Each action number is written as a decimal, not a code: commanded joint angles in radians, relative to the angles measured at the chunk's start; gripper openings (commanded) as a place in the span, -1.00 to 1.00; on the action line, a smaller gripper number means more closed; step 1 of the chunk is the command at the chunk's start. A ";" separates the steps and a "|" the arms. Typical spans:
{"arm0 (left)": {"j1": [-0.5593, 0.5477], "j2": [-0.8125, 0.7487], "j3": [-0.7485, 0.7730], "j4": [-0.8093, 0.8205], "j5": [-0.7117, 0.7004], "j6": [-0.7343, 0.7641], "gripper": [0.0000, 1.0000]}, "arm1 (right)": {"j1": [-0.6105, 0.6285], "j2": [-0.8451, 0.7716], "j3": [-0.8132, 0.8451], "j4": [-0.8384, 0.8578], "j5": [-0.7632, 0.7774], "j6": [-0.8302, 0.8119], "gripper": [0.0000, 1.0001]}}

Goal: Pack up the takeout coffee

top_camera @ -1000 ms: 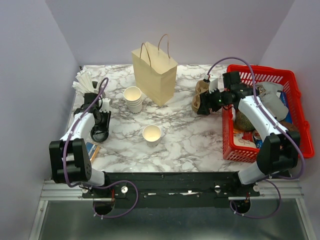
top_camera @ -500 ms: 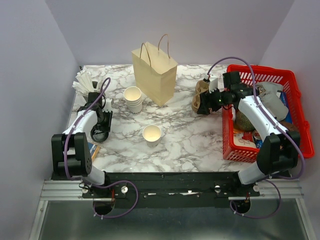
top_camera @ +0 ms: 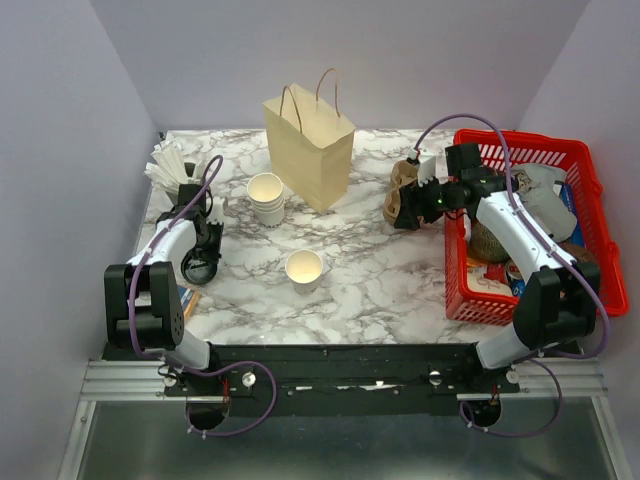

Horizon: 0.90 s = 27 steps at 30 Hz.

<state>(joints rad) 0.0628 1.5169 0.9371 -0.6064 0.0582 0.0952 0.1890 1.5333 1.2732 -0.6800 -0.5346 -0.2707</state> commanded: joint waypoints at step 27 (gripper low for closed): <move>-0.006 0.016 0.037 -0.004 -0.026 0.021 -1.00 | 0.006 -0.025 -0.023 0.028 0.013 -0.007 0.60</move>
<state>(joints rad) 0.0586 1.5398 0.9424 -0.6048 0.0563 0.1043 0.1890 1.5295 1.2591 -0.6739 -0.5335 -0.2707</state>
